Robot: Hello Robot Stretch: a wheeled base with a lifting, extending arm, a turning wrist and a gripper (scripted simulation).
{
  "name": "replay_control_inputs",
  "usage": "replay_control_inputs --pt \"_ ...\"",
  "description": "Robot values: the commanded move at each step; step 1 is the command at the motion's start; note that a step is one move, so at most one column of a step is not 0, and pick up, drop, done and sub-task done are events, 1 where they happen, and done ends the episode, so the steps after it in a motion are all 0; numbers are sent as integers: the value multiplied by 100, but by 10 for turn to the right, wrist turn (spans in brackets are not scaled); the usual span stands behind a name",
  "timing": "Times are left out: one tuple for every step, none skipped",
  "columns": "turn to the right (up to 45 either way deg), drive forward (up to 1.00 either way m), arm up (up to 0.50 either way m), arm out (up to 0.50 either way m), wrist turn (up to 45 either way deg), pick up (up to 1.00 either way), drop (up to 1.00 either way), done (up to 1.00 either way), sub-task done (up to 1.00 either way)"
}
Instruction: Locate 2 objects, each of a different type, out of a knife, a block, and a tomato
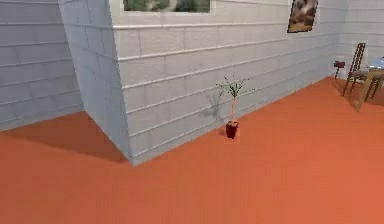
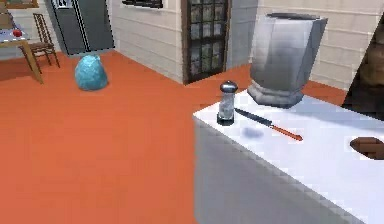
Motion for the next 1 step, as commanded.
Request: replay_control_inputs --pt "450 0 0 0 0 0 0 0 0"
